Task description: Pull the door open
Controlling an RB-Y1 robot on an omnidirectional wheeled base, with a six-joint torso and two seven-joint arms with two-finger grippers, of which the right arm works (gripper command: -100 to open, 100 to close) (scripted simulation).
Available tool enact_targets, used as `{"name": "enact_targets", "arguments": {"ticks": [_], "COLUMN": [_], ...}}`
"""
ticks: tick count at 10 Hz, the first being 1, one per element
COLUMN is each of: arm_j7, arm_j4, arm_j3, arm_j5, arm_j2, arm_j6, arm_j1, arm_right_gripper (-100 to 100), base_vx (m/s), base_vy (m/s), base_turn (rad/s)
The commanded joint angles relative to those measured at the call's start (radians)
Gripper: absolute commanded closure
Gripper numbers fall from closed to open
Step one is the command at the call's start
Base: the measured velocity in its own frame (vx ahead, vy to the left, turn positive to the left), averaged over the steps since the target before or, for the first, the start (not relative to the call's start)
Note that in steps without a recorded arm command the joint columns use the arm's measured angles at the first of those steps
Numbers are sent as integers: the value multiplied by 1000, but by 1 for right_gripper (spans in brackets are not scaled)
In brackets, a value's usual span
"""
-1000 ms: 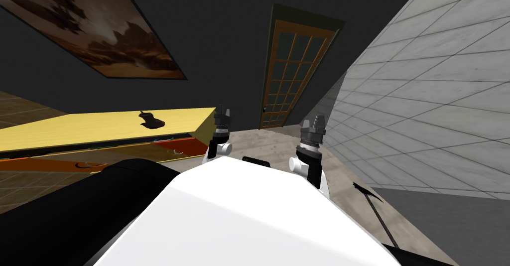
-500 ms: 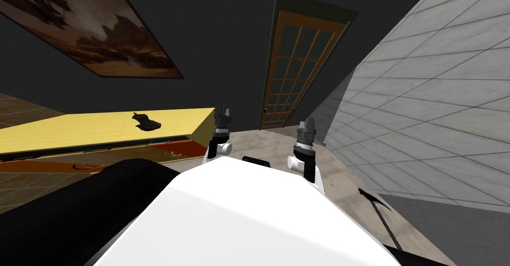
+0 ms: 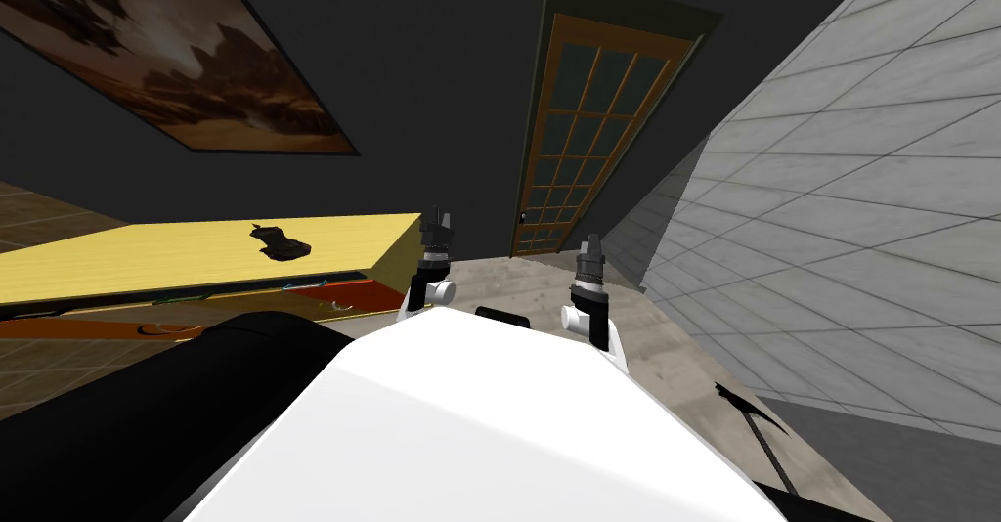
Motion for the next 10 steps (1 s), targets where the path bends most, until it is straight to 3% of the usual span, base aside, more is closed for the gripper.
{"name": "enact_targets", "arguments": {"ticks": [1,10], "arm_j7": [24,171], "arm_j4": [36,263], "arm_j3": [0,5], "arm_j5": [0,-2], "arm_j2": [-7,-45], "arm_j6": [-10,-82], "arm_j1": [-15,-86], "arm_right_gripper": [-100,-100], "base_vx": [82,95], "base_vy": [10,8], "base_turn": [26,33]}}
